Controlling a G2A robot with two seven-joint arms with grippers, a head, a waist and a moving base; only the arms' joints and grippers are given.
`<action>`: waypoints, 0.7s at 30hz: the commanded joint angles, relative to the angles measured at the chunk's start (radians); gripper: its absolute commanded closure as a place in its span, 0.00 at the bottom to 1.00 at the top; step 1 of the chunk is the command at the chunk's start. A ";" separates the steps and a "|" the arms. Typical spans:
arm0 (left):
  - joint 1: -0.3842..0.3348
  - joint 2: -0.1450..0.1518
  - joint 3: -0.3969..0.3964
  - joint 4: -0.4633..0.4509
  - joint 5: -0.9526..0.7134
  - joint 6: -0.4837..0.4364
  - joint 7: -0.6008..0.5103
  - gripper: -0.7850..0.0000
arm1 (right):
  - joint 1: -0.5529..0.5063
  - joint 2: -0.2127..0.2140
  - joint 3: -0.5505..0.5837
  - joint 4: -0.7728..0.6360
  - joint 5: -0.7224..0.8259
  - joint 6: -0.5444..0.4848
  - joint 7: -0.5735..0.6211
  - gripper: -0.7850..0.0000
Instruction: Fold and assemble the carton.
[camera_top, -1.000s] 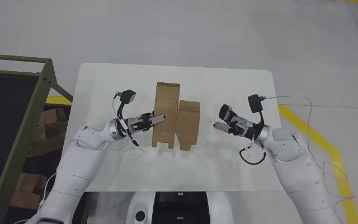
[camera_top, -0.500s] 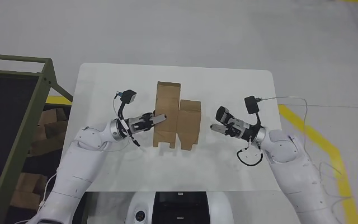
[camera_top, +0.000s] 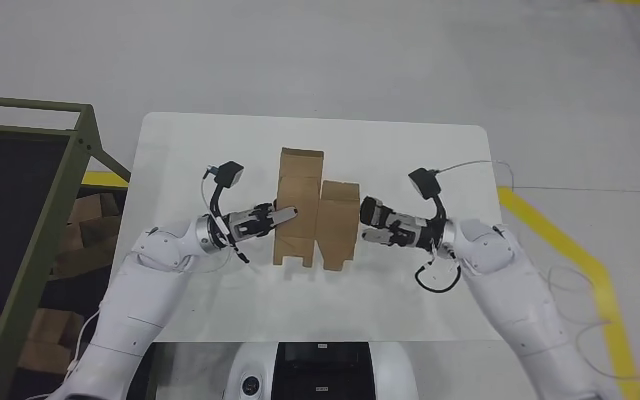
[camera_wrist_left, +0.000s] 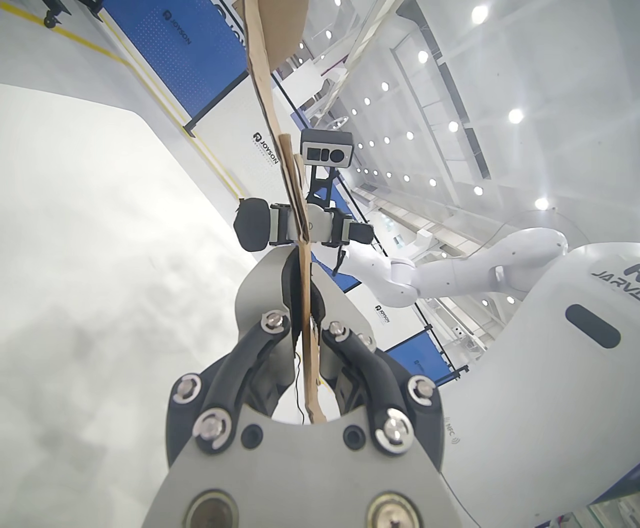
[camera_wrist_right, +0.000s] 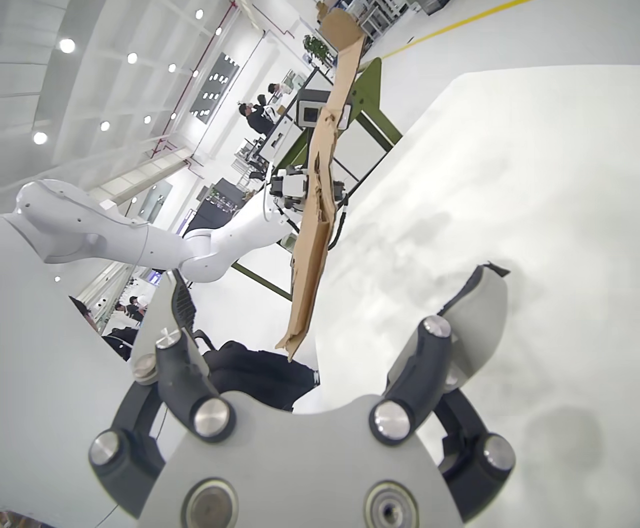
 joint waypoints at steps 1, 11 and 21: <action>0.000 0.001 0.001 0.001 -0.002 0.001 0.002 1.00 | 0.013 -0.003 -0.023 0.005 -0.012 0.011 0.008 0.00; -0.002 0.007 0.008 0.000 -0.002 -0.005 0.007 1.00 | 0.056 -0.018 -0.102 0.047 0.033 0.000 0.002 0.31; -0.001 0.012 0.011 -0.001 0.033 -0.014 0.036 1.00 | 0.082 -0.028 -0.150 0.074 0.052 -0.005 -0.009 0.61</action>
